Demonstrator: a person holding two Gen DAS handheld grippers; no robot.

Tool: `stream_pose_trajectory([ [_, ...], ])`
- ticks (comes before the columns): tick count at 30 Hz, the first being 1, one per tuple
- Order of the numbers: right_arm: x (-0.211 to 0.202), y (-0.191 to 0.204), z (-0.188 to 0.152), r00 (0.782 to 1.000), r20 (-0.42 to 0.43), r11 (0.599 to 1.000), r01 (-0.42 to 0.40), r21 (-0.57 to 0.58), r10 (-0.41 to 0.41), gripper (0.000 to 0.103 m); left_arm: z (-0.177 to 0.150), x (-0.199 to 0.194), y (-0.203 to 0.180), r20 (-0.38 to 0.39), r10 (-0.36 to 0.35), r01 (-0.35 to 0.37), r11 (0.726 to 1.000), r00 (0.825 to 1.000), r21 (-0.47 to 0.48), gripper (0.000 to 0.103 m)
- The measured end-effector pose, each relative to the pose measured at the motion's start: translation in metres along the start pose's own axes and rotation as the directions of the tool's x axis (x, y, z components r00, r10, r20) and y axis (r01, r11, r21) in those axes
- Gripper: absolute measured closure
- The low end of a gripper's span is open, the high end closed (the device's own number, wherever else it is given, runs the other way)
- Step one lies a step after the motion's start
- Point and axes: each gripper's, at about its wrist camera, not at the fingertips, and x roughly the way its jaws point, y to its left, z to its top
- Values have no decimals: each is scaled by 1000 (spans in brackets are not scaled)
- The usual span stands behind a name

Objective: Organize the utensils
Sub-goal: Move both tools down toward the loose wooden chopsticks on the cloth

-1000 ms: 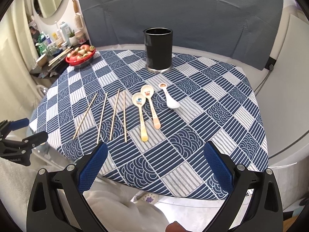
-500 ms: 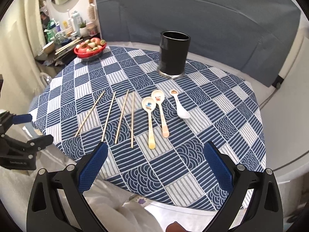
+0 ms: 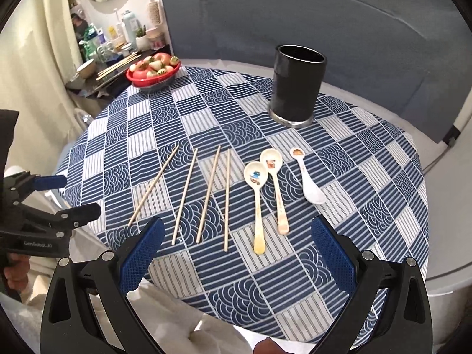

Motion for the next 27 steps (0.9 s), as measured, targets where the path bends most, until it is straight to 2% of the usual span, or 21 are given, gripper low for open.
stream_pose_trajectory([
  [4,16,2,8,999,-35,1000,-1,-5,1,8,11,15,10,-40,-7,6,1000,999,-25,6],
  [11,53,8,21,990,-130,998,-50,-32,45,8,26,40,26,-98,-3,-5,997,995,-77,6],
  [27,124,14,38,957,-273,992,-116,-44,99,8,42,94,30,-221,5,-14,999,975,-41,6],
])
